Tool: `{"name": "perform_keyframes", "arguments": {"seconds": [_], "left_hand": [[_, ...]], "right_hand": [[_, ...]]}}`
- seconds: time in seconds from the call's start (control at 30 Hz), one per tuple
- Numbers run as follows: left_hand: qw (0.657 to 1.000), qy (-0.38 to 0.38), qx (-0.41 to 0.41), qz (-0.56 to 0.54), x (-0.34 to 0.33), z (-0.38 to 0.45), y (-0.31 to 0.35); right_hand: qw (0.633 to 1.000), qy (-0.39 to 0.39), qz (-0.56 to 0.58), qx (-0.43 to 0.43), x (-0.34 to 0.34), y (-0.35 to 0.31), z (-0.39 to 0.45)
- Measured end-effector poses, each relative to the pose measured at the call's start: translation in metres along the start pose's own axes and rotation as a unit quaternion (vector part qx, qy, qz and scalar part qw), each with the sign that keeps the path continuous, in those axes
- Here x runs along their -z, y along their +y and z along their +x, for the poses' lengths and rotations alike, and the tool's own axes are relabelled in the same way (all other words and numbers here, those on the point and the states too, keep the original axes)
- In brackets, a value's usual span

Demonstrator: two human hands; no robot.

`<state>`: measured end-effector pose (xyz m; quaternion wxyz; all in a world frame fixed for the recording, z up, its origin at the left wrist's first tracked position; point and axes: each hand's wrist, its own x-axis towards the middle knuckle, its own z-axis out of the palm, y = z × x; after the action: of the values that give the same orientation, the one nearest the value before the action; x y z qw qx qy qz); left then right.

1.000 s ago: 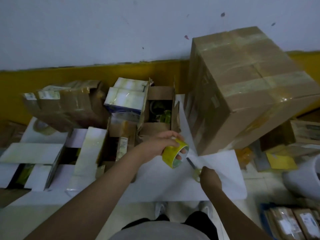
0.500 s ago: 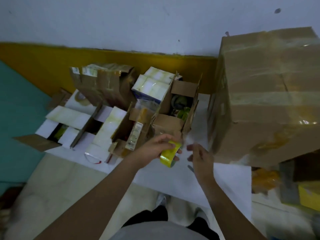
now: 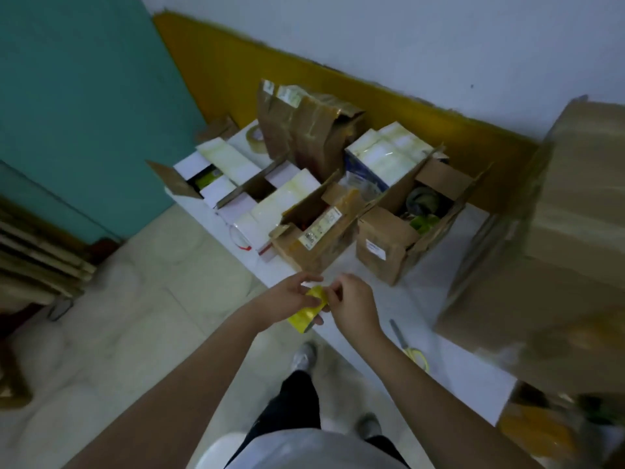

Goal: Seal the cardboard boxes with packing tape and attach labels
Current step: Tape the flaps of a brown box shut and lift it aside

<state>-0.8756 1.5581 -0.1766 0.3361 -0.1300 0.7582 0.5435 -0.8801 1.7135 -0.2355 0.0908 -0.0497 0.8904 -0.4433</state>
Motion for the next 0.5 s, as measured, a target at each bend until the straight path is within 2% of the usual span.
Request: {"name": "perform_keyframes", "arguments": {"seconds": [0.13,0.37,0.5], "left_hand": [[0.999,0.029,0.029,-0.007,0.004,-0.002,-0.046],[0.99,0.099,0.097,-0.031,-0.018,0.053,-0.135],[0.988,0.106,0.094,-0.056,-0.021,0.097,-0.165]], "right_hand": [[0.997,-0.068,-0.019,0.036,-0.032,0.01,-0.008],[0.995,-0.076,-0.013,-0.055,-0.087,0.053,0.001],[0.989,-0.099,-0.059,-0.09,-0.112,0.086,0.025]]}}
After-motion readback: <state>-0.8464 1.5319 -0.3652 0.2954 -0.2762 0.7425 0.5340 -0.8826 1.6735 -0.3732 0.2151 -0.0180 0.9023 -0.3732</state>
